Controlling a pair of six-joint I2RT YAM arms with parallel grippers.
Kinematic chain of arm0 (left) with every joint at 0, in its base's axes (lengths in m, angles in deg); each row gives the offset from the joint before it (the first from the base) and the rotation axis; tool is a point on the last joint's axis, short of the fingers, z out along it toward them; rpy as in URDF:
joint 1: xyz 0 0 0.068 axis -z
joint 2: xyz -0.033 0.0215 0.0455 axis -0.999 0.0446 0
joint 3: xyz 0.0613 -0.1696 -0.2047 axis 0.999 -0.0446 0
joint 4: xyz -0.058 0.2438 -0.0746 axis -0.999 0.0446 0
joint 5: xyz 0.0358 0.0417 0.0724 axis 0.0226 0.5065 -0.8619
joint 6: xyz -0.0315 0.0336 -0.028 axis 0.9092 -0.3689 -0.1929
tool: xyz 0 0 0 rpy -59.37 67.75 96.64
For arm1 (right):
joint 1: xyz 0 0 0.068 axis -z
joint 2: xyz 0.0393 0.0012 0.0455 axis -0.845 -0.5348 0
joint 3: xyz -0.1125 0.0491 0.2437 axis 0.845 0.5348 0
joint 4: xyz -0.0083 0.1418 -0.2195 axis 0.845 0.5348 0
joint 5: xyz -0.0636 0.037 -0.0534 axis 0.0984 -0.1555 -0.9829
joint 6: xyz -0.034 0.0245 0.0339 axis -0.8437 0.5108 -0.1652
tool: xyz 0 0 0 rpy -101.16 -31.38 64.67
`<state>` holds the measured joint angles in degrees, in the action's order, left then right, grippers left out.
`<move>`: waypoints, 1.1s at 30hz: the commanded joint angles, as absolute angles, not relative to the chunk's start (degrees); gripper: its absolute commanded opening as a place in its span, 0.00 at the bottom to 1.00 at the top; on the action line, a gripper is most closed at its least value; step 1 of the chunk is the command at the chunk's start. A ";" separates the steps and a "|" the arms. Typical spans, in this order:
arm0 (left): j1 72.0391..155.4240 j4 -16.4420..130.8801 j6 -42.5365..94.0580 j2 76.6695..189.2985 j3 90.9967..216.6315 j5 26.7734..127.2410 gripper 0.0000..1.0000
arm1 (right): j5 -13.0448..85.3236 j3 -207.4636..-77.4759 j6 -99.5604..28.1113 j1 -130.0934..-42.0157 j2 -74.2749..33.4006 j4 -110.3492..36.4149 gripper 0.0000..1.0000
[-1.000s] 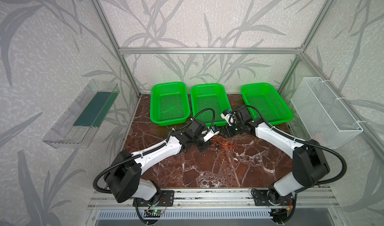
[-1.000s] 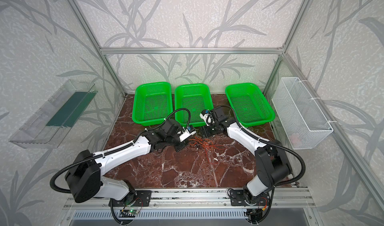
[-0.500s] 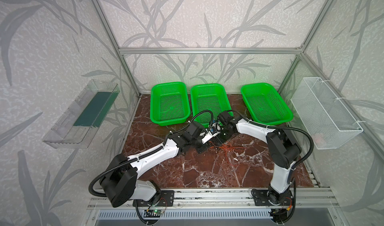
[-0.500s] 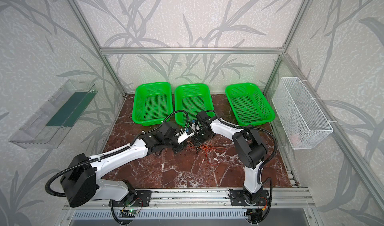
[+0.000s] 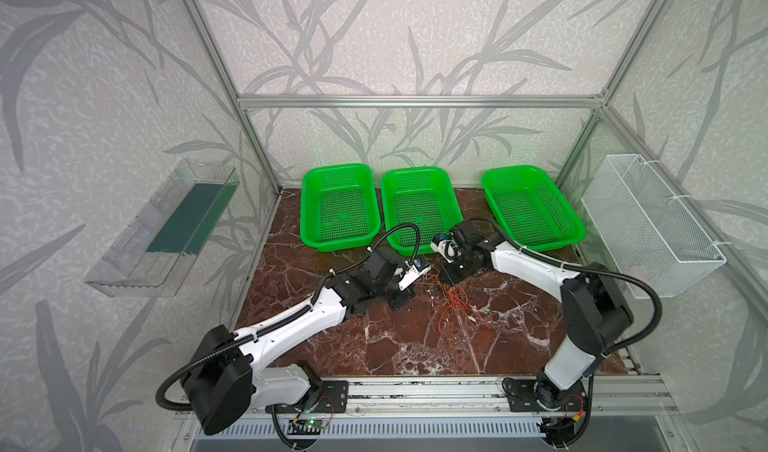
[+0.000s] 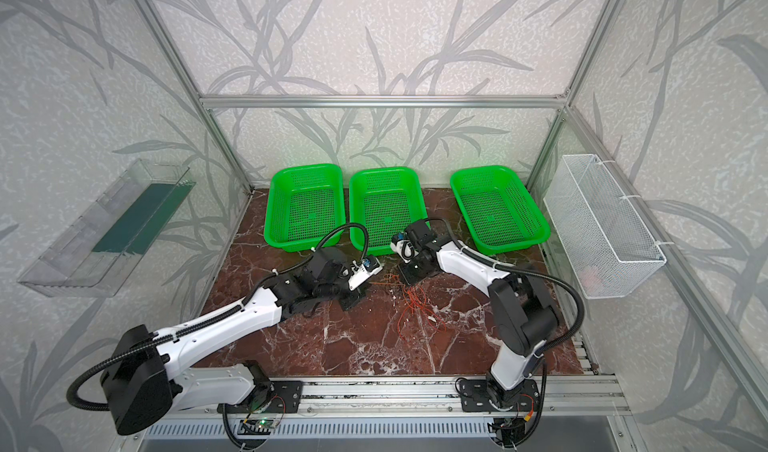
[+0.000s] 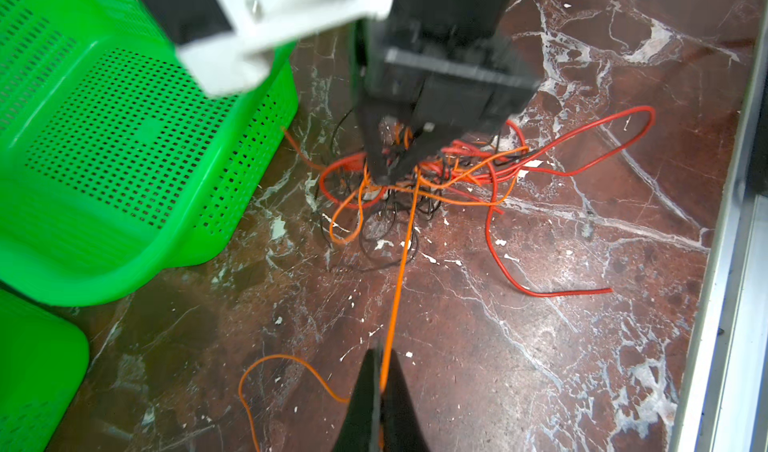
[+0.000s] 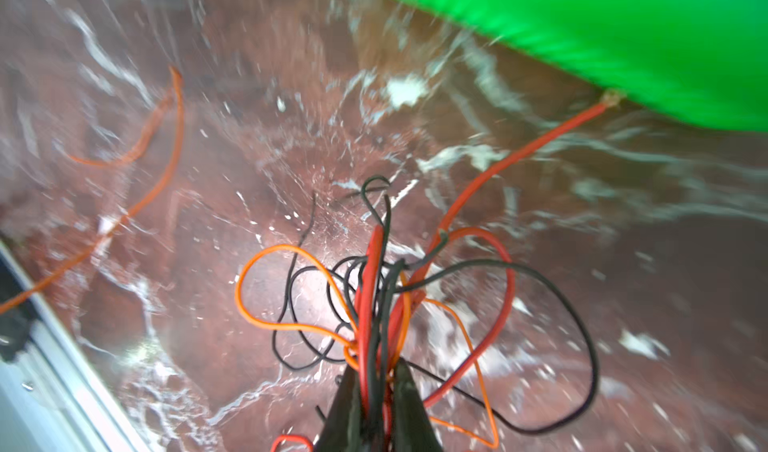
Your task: Untangle the cables
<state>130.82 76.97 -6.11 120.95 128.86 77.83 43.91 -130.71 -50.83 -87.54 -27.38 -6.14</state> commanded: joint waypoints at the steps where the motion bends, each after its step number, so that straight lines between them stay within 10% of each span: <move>1: 130.26 75.82 -4.73 114.58 127.59 69.31 0.00 | 36.77 -126.62 -48.02 -83.12 -21.59 -6.42 0.05; 33: 104.86 83.75 -2.45 103.95 123.56 67.81 0.00 | 35.58 -114.11 -43.81 -64.44 -4.29 -11.91 0.04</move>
